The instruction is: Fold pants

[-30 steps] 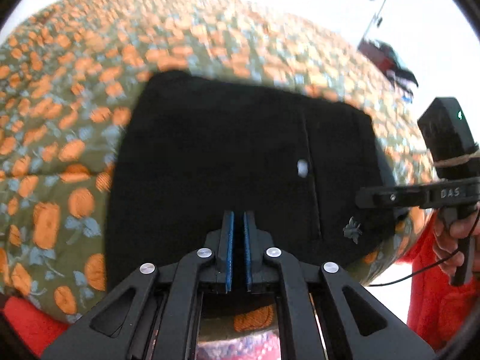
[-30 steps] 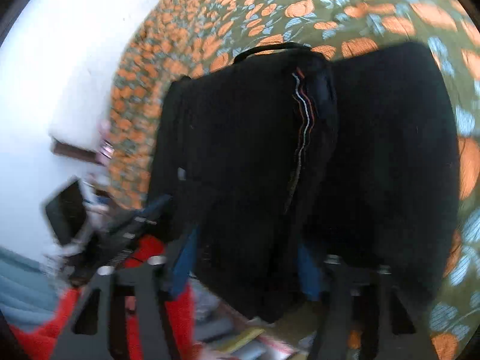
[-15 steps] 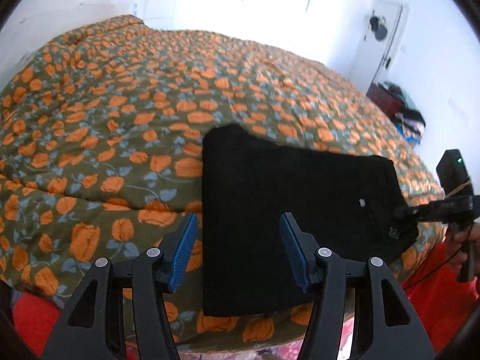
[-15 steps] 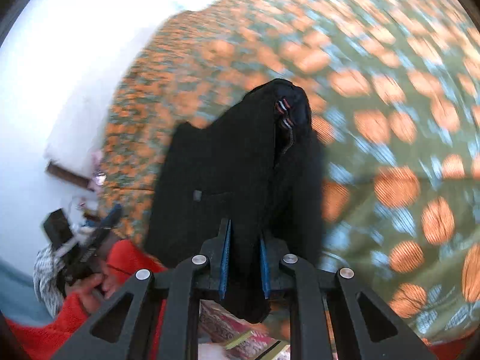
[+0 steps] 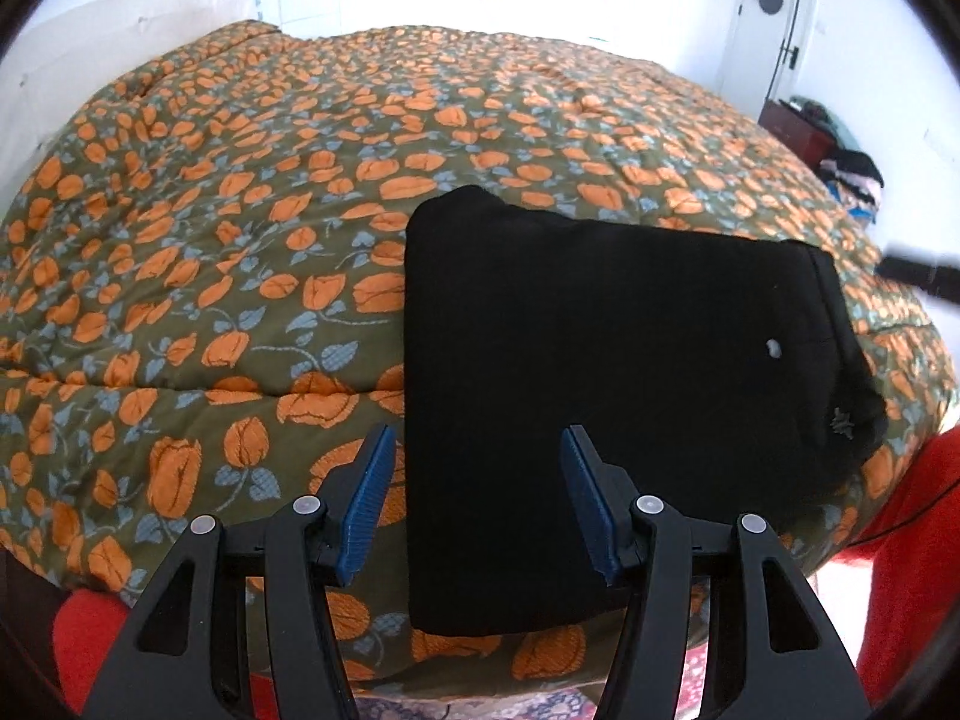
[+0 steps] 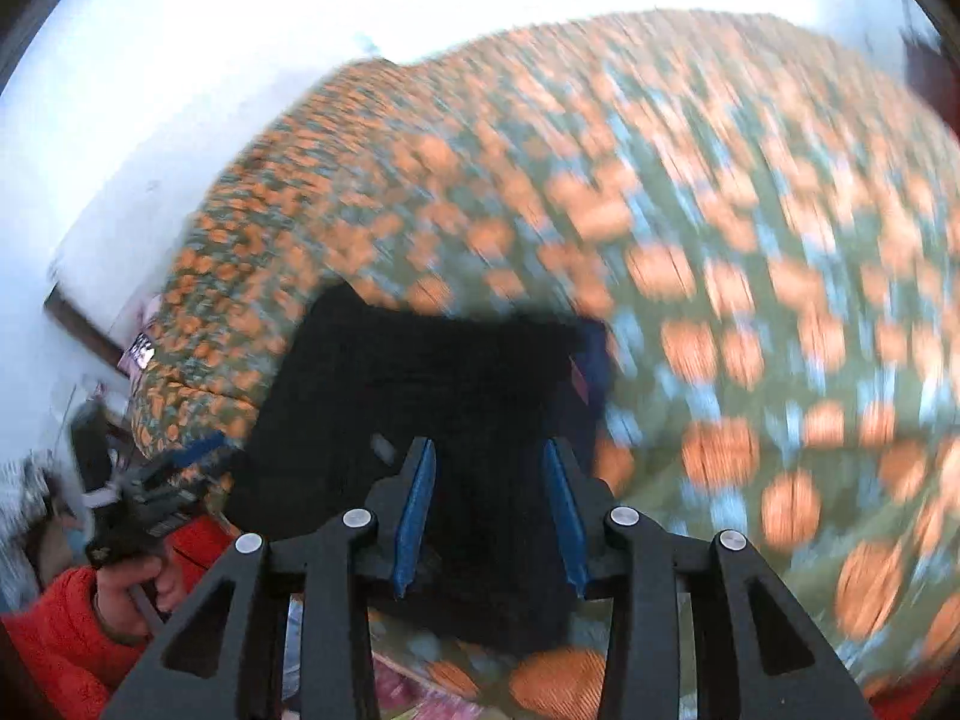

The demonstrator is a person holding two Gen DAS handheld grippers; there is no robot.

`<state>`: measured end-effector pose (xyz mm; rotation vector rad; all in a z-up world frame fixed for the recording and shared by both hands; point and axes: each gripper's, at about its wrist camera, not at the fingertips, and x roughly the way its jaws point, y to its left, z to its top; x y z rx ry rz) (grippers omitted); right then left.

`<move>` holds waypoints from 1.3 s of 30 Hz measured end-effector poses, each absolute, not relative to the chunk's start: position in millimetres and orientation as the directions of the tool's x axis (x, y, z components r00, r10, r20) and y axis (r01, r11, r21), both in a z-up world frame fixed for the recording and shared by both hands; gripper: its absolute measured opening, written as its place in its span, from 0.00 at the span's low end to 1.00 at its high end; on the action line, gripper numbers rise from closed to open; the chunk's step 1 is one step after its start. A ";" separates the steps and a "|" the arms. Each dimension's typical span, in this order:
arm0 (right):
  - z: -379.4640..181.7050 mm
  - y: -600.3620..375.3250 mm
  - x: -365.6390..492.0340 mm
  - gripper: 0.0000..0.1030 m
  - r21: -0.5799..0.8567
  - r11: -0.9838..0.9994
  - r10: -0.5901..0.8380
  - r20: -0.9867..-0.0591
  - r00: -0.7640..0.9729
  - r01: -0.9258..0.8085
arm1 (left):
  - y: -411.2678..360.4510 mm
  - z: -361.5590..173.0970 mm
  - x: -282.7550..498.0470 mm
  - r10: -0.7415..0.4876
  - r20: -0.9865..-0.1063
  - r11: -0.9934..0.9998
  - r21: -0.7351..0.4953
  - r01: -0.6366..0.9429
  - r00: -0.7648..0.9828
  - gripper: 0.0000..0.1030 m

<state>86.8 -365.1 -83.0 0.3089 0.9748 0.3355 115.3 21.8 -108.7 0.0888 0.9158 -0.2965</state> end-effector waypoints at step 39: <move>-174.1 -414.2 75.9 0.65 0.667 0.744 0.623 -0.710 0.327 0.031 | 75.4 -163.2 184.5 -0.519 -0.824 0.853 -0.485 0.192 0.227 0.83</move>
